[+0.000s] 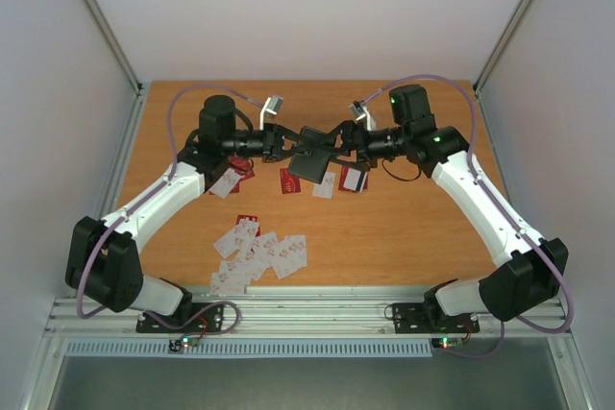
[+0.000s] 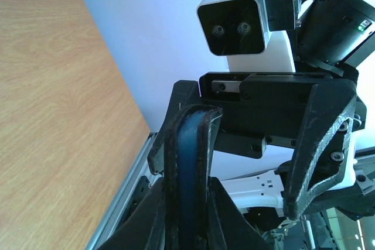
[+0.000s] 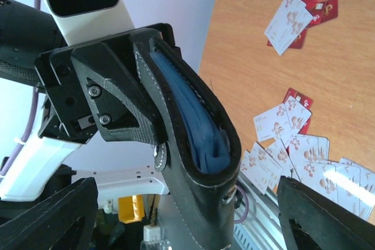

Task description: Put the credit cards into the card holder

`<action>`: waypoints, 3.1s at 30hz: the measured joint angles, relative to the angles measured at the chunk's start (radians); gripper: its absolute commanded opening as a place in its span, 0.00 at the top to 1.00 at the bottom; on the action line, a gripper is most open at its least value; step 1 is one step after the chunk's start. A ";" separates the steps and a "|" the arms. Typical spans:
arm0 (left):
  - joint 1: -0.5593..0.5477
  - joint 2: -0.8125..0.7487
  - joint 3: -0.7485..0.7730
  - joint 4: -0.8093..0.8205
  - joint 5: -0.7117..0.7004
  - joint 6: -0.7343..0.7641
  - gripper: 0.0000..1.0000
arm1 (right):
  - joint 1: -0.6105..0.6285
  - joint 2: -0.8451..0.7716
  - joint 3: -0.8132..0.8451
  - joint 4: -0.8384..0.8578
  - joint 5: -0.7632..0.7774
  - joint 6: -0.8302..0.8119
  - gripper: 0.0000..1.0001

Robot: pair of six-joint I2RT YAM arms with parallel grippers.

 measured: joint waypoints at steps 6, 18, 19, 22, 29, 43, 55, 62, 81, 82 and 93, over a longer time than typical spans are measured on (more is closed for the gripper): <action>0.000 0.000 0.000 0.096 0.008 -0.096 1.00 | -0.001 0.014 0.017 0.049 -0.048 0.026 0.39; 0.000 0.000 -0.005 0.246 0.050 -0.233 0.97 | -0.001 0.040 -0.006 0.299 -0.128 0.202 0.91; 0.000 0.000 -0.005 0.248 0.050 -0.239 0.96 | -0.001 0.043 -0.009 0.313 -0.135 0.214 0.93; 0.003 0.000 -0.009 0.252 0.050 -0.253 0.92 | -0.001 0.047 -0.011 0.327 -0.143 0.229 0.98; 0.001 -0.005 -0.006 0.210 0.039 -0.228 0.69 | -0.001 0.052 0.005 0.286 -0.135 0.212 0.99; 0.000 -0.143 0.196 -0.534 -0.254 0.280 0.44 | -0.001 0.081 0.238 -0.097 0.060 0.013 0.99; -0.118 -0.137 0.382 -1.002 -0.664 0.607 0.50 | -0.001 0.149 0.321 -0.446 0.326 -0.084 0.99; -0.245 -0.046 0.449 -1.062 -0.776 0.665 0.53 | 0.000 0.149 0.335 -0.528 0.397 -0.086 0.99; -0.381 0.123 0.581 -1.059 -0.793 0.668 0.52 | 0.014 0.149 0.375 -0.604 0.439 -0.071 0.99; -0.385 0.132 0.587 -1.059 -0.794 0.668 0.52 | 0.014 0.149 0.376 -0.604 0.439 -0.070 0.99; -0.410 0.174 0.626 -1.055 -0.813 0.668 0.56 | 0.022 0.149 0.381 -0.607 0.437 -0.055 0.99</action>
